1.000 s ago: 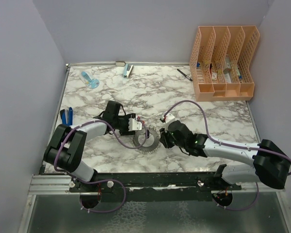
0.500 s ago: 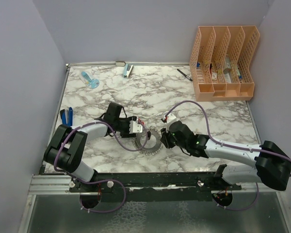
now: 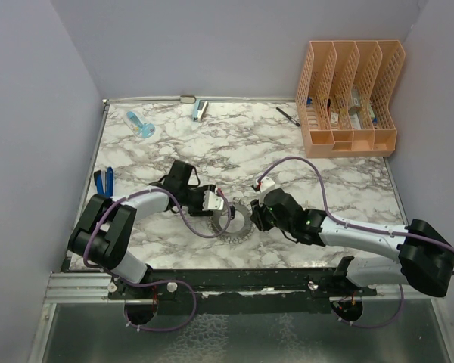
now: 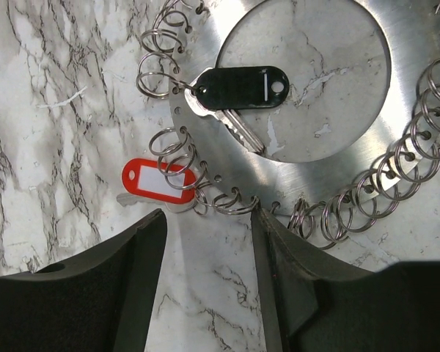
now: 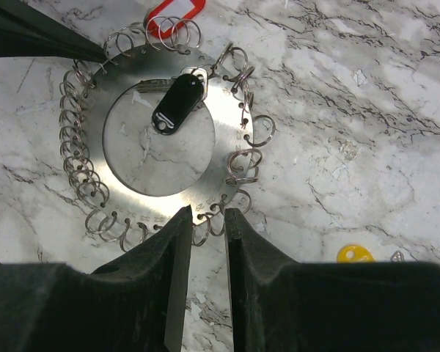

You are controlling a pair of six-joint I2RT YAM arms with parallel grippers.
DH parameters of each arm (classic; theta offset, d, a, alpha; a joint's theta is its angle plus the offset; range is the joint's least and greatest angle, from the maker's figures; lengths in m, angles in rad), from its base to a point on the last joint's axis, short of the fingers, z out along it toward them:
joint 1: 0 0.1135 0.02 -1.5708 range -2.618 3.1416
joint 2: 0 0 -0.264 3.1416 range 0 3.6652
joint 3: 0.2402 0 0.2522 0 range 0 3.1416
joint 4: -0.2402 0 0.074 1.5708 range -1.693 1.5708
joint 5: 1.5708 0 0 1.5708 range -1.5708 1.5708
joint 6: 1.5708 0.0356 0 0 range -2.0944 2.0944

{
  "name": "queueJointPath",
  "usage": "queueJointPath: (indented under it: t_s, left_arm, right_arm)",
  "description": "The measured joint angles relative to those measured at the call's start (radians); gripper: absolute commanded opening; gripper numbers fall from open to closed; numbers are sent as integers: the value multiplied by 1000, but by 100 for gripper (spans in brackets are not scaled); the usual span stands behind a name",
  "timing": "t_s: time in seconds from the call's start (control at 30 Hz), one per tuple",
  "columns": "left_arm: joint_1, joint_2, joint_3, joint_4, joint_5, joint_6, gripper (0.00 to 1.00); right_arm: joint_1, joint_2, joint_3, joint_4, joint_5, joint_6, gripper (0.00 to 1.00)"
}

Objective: Put the keys on the keyring

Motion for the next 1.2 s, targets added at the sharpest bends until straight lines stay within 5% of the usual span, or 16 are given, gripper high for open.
queueJointPath:
  t_s: [0.47, 0.83, 1.2]
  left_arm:
    - [-34, 0, 48, -152, 62, 106, 42]
    - [-27, -16, 104, -263, 23, 124, 48]
    - [283, -178, 251, -367, 129, 31, 50]
  right_arm:
    - [0, -22, -1, 0, 0, 9, 25]
    - [0, -23, -5, 0, -11, -3, 24]
    - [1, 261, 293, -3, -84, -115, 40]
